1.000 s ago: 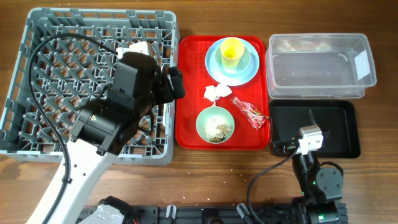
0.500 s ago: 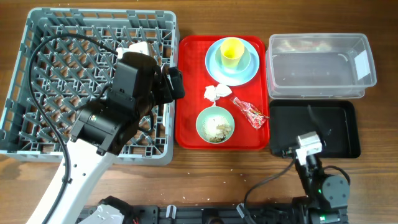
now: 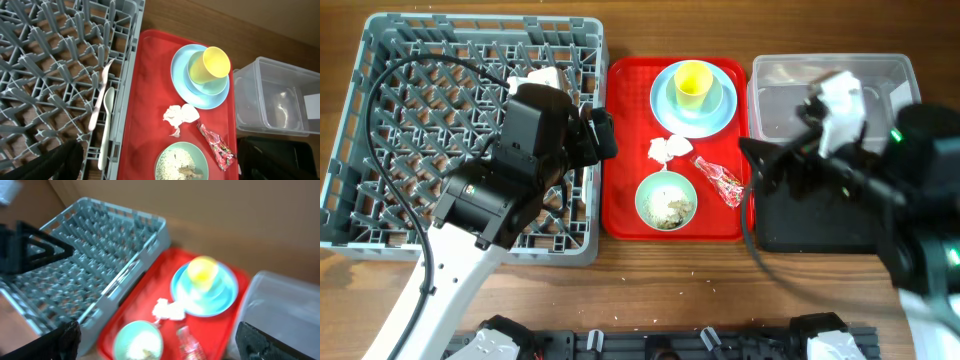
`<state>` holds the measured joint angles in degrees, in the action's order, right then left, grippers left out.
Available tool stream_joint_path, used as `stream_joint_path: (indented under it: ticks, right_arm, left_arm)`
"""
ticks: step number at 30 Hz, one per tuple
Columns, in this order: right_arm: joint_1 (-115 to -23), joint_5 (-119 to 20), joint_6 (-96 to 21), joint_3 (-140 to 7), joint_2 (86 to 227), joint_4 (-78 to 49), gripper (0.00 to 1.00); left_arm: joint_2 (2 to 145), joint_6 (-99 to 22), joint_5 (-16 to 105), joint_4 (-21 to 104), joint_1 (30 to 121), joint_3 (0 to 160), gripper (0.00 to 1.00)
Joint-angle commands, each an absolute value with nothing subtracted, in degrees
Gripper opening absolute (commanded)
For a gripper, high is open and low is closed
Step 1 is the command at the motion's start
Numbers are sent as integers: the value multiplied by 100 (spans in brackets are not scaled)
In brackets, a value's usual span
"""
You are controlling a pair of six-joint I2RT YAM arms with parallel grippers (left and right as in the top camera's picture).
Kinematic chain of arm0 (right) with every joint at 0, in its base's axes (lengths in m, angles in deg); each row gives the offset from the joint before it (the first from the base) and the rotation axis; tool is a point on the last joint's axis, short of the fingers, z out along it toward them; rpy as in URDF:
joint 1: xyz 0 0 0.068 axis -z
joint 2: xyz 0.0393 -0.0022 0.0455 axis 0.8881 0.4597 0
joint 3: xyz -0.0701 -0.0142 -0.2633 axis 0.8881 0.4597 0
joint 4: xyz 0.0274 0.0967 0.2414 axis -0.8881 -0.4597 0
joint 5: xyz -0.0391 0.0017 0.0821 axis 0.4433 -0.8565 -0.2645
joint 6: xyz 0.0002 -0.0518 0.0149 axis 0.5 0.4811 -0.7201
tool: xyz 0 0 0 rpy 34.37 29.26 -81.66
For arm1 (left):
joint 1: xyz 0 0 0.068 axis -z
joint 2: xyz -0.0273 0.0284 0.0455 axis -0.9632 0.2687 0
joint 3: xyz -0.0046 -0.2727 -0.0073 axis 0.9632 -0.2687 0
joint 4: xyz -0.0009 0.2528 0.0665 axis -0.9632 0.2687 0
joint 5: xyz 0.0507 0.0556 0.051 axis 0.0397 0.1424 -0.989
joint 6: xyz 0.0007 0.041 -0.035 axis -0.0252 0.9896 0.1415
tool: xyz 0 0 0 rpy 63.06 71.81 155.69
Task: Sort waste into correct bins and load items into the dishwasher rack
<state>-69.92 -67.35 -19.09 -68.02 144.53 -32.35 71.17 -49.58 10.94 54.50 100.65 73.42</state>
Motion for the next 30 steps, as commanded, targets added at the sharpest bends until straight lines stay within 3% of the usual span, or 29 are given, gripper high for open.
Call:
stream_joint_path:
  ticks: [1,3,4,5,6,14,17,18,19,20,24,30]
  right_arm:
    - [-7016,-6787,-2550,-6196,15553,-3261,100]
    - [-7016,-6969,-3267,-6133,16462,-3224,100]
    - [-7016,-7052,-3492,-6133,16947,-3302,84]
    - [-7027,-6953,-3540,-6133,17288,-3328,57]
    - [-7110,-6656,-3382,-6133,17629,-3377,47]
    - [-8555,-3373,-3006,-6126,19406,-2977,55]
    - [-8560,-3194,-3028,-6107,19614,-2942,54]
    - [-8560,-3349,-3024,-6037,19647,-2813,51]
    - [-8566,-3710,-2993,-5899,19660,-2629,17]
    - [-8566,-3976,-3002,-5871,19660,-2603,4]
    - [-8555,-4195,-3004,-6177,19487,-3123,4]
    - [-8555,-4173,-3441,-6404,18160,-3768,4]
  left_arm:
    - [7102,-4947,1129,5439,10039,7401,100]
    - [7102,-4947,1129,5439,10039,7401,100]
    - [7102,-4947,1129,5439,10039,7401,100]
    - [7102,-4947,1129,5439,10039,7401,100]
    - [7102,-4947,1129,5439,10039,7399,100]
    - [7102,-4947,1129,5439,10039,7399,100]
    - [7102,-4947,1129,5439,10039,7399,100]
    - [7102,-4947,1129,5439,10039,7399,100]
    - [7102,-4947,1129,5439,10039,7399,100]
    - [7102,-4947,1129,5439,10039,7399,100]
    - [7102,-4947,1129,5439,10039,7399,100]
    - [7102,-4947,1129,5439,10039,7399,100]
